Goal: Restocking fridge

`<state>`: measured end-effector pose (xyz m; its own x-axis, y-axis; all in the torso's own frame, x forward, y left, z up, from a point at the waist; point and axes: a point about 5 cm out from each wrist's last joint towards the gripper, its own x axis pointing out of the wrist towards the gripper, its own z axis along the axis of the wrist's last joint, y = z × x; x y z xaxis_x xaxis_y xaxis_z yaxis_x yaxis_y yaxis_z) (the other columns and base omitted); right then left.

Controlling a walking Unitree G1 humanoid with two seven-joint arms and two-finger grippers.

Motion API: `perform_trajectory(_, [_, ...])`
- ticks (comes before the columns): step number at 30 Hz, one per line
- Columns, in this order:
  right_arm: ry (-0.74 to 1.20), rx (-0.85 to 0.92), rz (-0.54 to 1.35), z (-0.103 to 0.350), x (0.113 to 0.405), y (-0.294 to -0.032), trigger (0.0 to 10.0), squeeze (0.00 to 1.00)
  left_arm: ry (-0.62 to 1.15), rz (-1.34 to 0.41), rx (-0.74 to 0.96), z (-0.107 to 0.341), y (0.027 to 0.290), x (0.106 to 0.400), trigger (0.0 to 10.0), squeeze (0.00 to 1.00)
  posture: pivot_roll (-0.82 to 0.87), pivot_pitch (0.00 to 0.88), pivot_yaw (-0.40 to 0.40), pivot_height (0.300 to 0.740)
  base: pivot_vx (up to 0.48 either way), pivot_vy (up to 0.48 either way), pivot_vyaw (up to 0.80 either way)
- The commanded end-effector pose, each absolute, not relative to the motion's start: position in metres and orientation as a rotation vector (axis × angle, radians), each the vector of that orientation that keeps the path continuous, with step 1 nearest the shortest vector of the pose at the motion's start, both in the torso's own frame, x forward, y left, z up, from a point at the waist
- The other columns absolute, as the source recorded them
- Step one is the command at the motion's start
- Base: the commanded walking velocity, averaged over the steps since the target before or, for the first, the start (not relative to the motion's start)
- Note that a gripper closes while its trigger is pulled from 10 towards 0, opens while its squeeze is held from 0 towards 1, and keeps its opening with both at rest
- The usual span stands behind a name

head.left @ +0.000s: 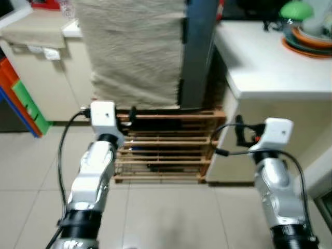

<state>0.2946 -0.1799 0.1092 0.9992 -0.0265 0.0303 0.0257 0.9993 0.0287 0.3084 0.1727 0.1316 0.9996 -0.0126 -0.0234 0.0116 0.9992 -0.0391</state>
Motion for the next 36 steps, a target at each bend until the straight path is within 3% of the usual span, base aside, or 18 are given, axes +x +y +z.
perform_trajectory(1, [-0.039,0.007,-0.064,0.11,0.293,-0.193,10.0,0.0,0.01,-0.058,-0.049,0.136,0.159,0.311,10.0,0.0,-0.07,0.0,0.026,0.74,0.382,0.289,0.0])
perform_trajectory(4, [-0.034,0.015,-0.065,0.108,0.293,-0.192,10.0,0.0,0.012,-0.075,-0.041,0.136,0.157,0.312,10.0,0.0,-0.06,0.0,0.031,0.74,0.0,0.0,0.0])
perform_trajectory(19, [-0.012,0.018,-0.015,0.099,0.291,-0.181,10.0,0.0,0.046,0.004,0.002,0.13,0.177,0.308,10.0,0.0,-0.01,0.0,0.01,0.74,0.0,0.48,-0.71])
perform_trajectory(36, [-0.053,-0.011,-0.003,0.106,0.289,-0.18,10.0,0.0,0.051,0.002,0.012,0.129,0.175,0.309,10.0,0.0,-0.1,0.0,0.039,0.74,0.0,0.478,-0.7])
